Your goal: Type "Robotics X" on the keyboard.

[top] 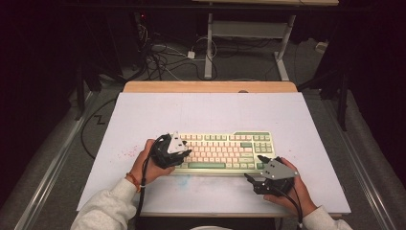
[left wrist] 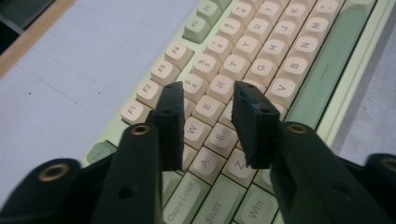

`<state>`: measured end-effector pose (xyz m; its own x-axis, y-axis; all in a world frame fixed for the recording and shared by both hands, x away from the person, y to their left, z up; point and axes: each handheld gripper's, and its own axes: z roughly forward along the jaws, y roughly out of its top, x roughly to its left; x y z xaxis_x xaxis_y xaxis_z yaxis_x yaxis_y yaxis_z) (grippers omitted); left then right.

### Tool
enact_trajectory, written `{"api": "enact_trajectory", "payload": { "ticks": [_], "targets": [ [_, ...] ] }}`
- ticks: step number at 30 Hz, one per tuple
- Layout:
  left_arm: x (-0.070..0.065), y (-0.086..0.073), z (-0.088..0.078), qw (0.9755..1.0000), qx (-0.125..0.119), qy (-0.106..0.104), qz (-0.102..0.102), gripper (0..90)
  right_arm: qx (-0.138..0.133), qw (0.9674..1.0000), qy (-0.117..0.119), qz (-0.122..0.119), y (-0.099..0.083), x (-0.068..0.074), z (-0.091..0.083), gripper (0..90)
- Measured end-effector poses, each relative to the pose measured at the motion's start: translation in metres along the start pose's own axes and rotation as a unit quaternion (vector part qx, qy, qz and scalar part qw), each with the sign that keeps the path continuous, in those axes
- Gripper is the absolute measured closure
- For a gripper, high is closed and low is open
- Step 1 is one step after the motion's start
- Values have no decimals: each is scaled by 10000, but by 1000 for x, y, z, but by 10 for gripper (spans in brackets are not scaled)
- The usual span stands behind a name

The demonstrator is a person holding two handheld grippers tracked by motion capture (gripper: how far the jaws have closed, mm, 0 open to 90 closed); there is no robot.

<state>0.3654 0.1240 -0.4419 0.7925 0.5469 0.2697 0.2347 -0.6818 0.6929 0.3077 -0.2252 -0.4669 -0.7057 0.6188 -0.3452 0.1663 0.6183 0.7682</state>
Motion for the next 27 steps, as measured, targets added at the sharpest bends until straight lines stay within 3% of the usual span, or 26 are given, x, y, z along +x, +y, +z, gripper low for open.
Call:
{"api": "enact_trajectory", "payload": {
  "ticks": [3,12,18,22,27],
  "targets": [
    [-4,-2,-6,9998,-61,204,56,439,-10,10000,-30,3,0,0,-1,262],
    [-7,-15,-18,9988,-191,446,51,210,-24,9999,-91,55,0,-2,-2,263],
    [-6,-25,-26,9987,-241,447,32,183,-23,9999,-109,68,0,-2,-2,262],
    [-9,-31,-31,9981,-190,590,58,192,-27,9999,-111,93,0,-3,-3,281],
    [-7,-45,-37,9977,-233,625,-73,192,-36,9998,-126,180,0,-5,-3,322]
  ]
}}
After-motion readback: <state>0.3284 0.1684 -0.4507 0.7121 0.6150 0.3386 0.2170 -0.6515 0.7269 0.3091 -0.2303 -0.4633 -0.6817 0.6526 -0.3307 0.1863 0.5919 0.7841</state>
